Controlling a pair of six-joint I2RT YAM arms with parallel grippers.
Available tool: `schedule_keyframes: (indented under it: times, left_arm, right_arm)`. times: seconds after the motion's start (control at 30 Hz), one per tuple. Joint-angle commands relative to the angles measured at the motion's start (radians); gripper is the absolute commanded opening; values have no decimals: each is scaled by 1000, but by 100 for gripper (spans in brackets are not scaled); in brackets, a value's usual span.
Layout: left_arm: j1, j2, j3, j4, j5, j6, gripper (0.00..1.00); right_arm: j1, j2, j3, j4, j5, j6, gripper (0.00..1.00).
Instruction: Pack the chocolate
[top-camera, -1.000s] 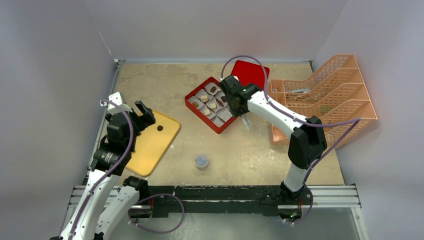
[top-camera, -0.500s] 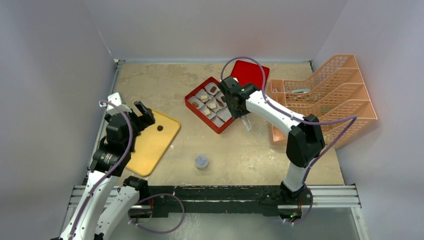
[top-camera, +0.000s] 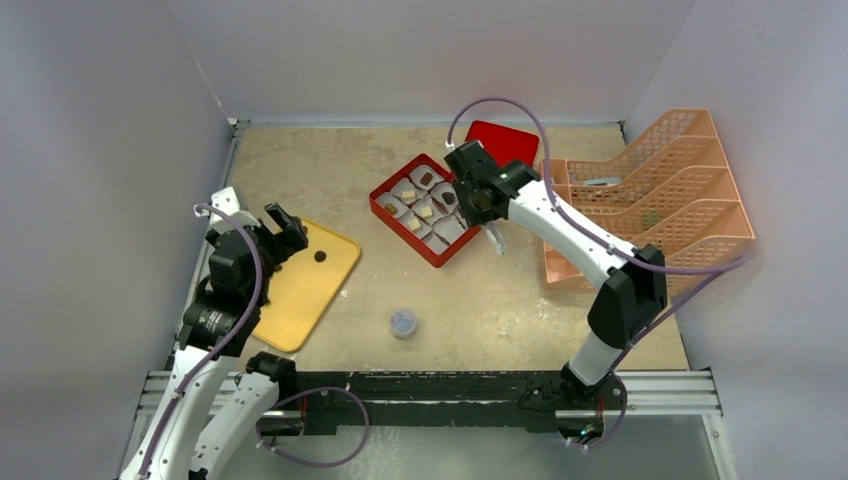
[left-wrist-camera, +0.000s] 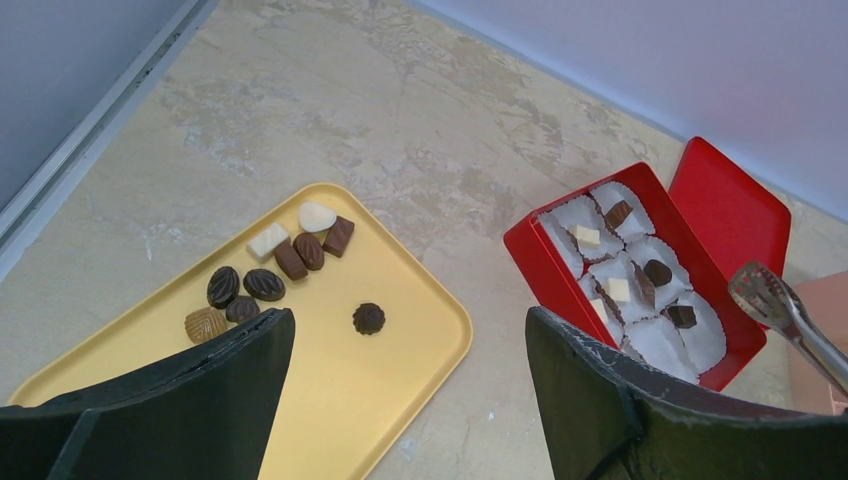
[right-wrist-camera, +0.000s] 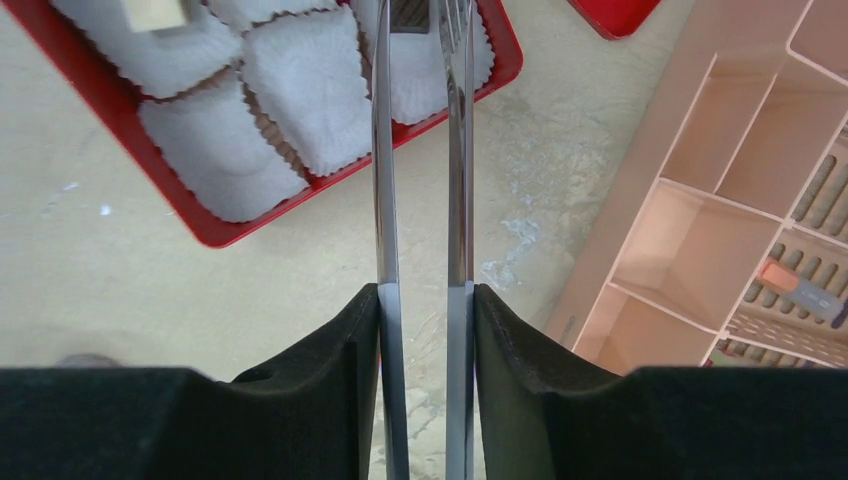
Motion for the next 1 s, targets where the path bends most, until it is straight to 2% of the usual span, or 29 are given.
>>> schedule_keyframes:
  times: [0.0, 0.33, 0.77, 0.97]
  left_arm:
    - [3, -15, 44, 14, -34, 5, 84]
    - [3, -45, 157, -20, -87, 8, 84]
    - [2, -96, 251, -43, -127, -11, 84]
    - [3, -108, 265, -47, -131, -18, 84]
  right_arm:
    - [2, -90, 43, 48, -55, -8, 38]
    - [130, -112, 37, 182, -33, -26, 40]
    - [363, 19, 71, 393, -33, -118, 40]
    - [411, 124, 92, 481, -72, -150, 40]
